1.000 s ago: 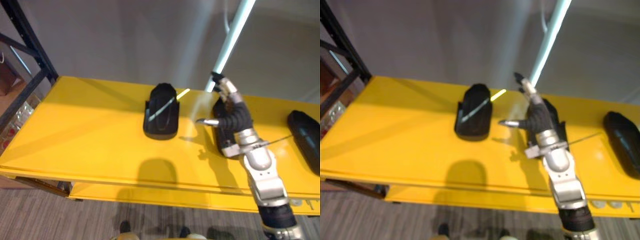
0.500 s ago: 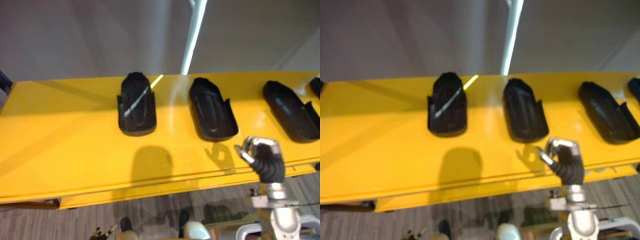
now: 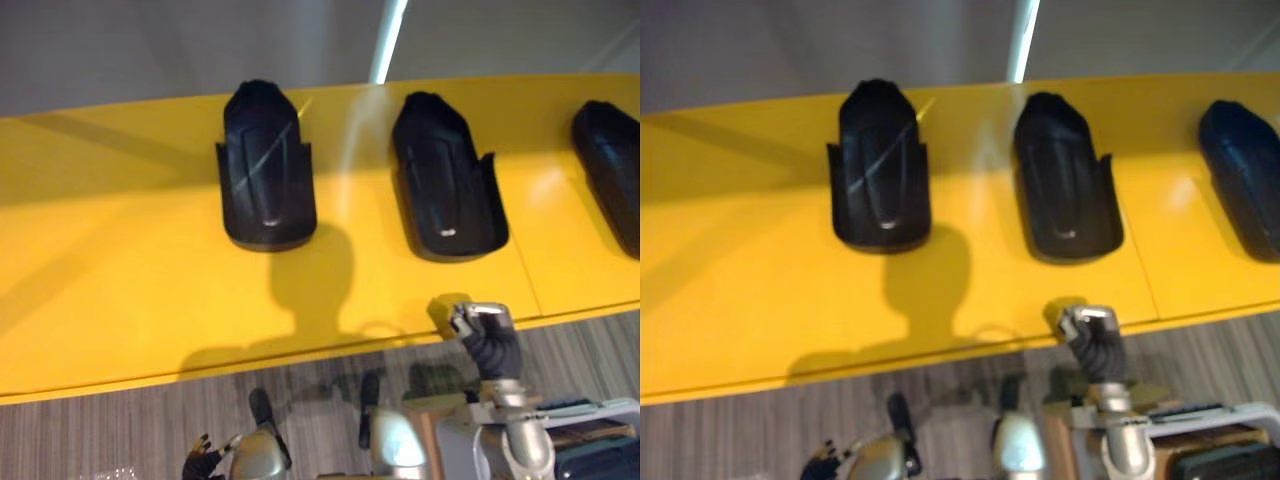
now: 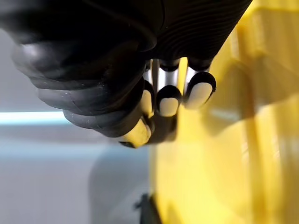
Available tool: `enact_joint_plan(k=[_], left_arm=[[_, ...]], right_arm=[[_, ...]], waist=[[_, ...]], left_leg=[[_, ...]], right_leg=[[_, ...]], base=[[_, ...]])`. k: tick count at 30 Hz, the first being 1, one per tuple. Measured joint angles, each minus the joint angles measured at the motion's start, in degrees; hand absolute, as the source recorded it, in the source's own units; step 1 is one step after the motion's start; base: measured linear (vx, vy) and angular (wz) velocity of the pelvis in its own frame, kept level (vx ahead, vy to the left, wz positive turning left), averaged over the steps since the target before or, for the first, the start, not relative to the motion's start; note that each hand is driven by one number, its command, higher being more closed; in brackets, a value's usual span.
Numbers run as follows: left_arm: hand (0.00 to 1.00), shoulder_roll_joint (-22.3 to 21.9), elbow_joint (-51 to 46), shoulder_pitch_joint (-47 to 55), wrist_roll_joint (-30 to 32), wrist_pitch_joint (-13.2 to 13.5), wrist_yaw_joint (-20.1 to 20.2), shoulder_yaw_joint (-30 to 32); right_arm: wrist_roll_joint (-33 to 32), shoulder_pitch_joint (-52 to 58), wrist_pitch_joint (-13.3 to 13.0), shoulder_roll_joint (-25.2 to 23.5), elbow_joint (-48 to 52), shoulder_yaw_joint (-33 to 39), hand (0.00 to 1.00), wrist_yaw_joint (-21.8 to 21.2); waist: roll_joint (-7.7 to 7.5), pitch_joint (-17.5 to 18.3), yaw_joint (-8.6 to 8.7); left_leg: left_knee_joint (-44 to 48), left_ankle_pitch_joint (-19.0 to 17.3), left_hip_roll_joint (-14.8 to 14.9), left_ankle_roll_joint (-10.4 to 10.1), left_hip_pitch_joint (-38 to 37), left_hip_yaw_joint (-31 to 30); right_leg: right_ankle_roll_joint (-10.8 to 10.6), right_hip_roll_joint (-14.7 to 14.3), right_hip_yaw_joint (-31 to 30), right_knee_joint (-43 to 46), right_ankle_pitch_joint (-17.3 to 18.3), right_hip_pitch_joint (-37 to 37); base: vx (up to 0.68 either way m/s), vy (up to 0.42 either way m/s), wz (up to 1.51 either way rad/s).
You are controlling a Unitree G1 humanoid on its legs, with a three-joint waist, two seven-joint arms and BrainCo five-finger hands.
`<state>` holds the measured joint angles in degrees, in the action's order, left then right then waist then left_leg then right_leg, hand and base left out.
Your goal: Walk over and take plastic housings, then place them on the shelf
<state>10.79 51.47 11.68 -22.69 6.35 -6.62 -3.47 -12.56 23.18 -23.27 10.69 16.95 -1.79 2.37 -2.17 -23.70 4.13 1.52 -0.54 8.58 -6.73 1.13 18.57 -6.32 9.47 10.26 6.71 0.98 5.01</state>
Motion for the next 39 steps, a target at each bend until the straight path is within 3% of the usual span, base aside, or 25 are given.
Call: enact_joint_plan(k=[7, 18, 25, 30, 35, 39], left_arm=[[0.00, 0.06, 0.47, -0.43, -0.02, 1.13, 0.07, 0.01], [0.00, -0.11, 0.37, -0.82, 0.00, 1.09, 0.16, 0.76], [0.00, -0.58, -0.13, -1.06, 0.02, 1.02, 0.16, 2.80], [0.00, -0.57, -1.18, -3.18, 0.02, 1.22, -0.20, 3.61], [0.00, -0.70, -1.36, -4.76, 0.12, 1.21, -2.08, 4.50], [0.00, -0.78, -1.54, -4.84, 0.13, 1.24, -2.57, 4.57]], right_arm=[[3.74, -1.42, -0.86, 0.08, -0.92, 0.85, 1.00, 5.14], [6.68, -4.81, -1.01, 0.47, -1.67, 7.58, 1.00, 8.88], [6.68, -7.22, -1.00, 0.99, -1.65, 9.89, 1.00, 8.98], [7.21, -11.38, -0.91, 1.76, -1.63, 10.08, 1.00, 8.99], [8.86, -13.54, -0.65, 2.25, -1.74, 9.87, 1.00, 8.84], [8.93, -13.99, -0.64, 2.45, -2.16, 8.89, 1.00, 8.81]], waist=[[0.14, -0.61, -0.16], [0.40, -1.03, -0.22], [0.49, -1.77, -0.25], [1.17, -5.27, -0.68], [1.03, -6.18, -2.09], [1.04, -6.20, -2.20]], left_leg=[[3.25, -1.95, 0.15, 0.06, 1.19, -0.86], [7.60, -4.13, 0.14, 0.53, 4.04, -2.52], [12.02, -6.24, 0.39, 0.88, 5.94, -3.83], [19.74, -9.72, 1.94, 0.97, 9.32, -5.58], [22.72, -10.63, 2.40, 1.24, 11.85, -5.87], [23.14, -10.72, 2.40, 1.22, 12.17, -6.04]], right_leg=[[-0.10, 0.67, 0.50, 2.72, 1.95, 0.44], [-0.22, 1.27, 1.00, 3.35, 2.27, 0.82], [-0.42, 1.60, 1.45, 4.81, 3.16, 0.74], [-0.30, 1.62, 2.12, 10.05, 5.64, 2.17], [-0.33, 1.81, 1.72, 13.44, 6.73, 5.00], [-0.24, 2.04, 1.76, 14.65, 7.29, 5.54]], base=[[0.01, 0.003, 0.06], [0.00, 0.002, 0.04], [-0.01, 0.009, 0.05], [-0.04, 0.008, 0.08], [-0.05, 0.010, 0.00], [-0.02, -0.006, 0.02]])
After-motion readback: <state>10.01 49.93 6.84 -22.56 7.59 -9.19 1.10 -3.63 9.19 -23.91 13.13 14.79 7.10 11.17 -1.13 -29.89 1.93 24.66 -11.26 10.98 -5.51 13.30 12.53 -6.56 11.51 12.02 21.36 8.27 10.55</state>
